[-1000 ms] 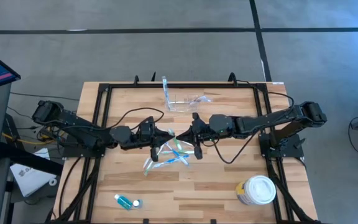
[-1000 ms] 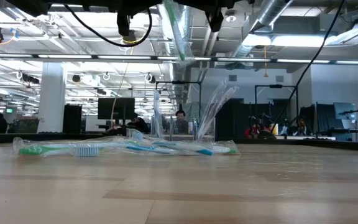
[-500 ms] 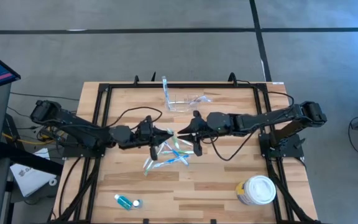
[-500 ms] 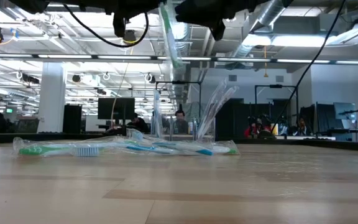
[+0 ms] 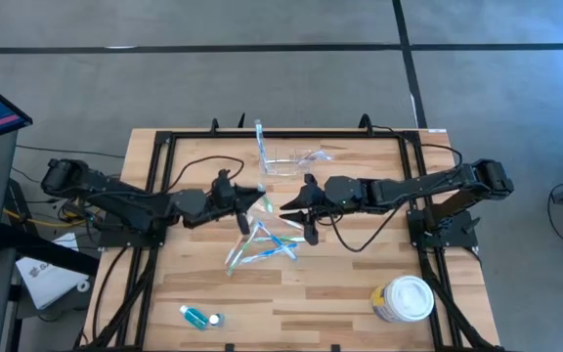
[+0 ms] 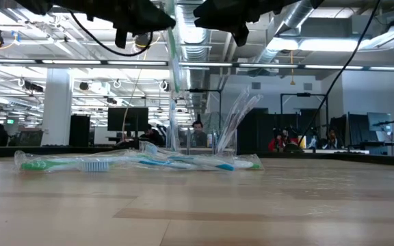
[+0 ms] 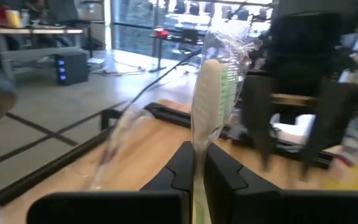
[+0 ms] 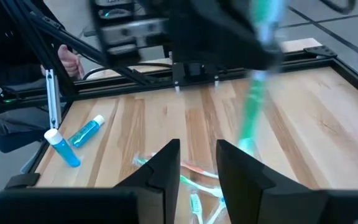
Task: Pick & Place toothbrushing station
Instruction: Put the green toothbrush into the transparent organizer
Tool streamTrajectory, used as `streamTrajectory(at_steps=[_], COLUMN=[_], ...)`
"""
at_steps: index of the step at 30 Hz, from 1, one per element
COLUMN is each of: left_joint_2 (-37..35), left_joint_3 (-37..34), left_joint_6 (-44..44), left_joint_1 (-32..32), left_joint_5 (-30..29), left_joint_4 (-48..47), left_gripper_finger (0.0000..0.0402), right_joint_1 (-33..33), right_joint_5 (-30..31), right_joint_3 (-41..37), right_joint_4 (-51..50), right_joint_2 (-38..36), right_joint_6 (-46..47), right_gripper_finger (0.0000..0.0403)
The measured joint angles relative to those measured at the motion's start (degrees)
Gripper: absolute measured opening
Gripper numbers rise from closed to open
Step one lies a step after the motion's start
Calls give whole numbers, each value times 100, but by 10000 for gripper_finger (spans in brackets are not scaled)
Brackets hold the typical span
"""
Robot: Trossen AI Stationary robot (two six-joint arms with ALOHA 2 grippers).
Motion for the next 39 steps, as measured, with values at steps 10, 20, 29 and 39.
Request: streamTrajectory(at_steps=[10, 20, 29, 39], left_joint_2=[4, 6, 174, 895], left_joint_3=[0, 0, 5, -2], left_joint_6=[-2, -3, 61, 262], left_joint_1=[972, 1790, 2543, 3023], left_joint_5=[234, 419, 810, 1237], left_joint_4=[-1, 7, 313, 1091], left_gripper_finger=[7, 7, 7, 7], right_joint_1=[135, 124, 122, 126], right_joint_5=[-4, -2, -4, -4], right_joint_3=[0, 0, 0, 0], right_joint_4=[-4, 0, 20, -2], right_joint_2=[0, 0, 0, 0], right_joint_6=[-2, -177, -466, -609], right_gripper_finger=[96, 95, 95, 95])
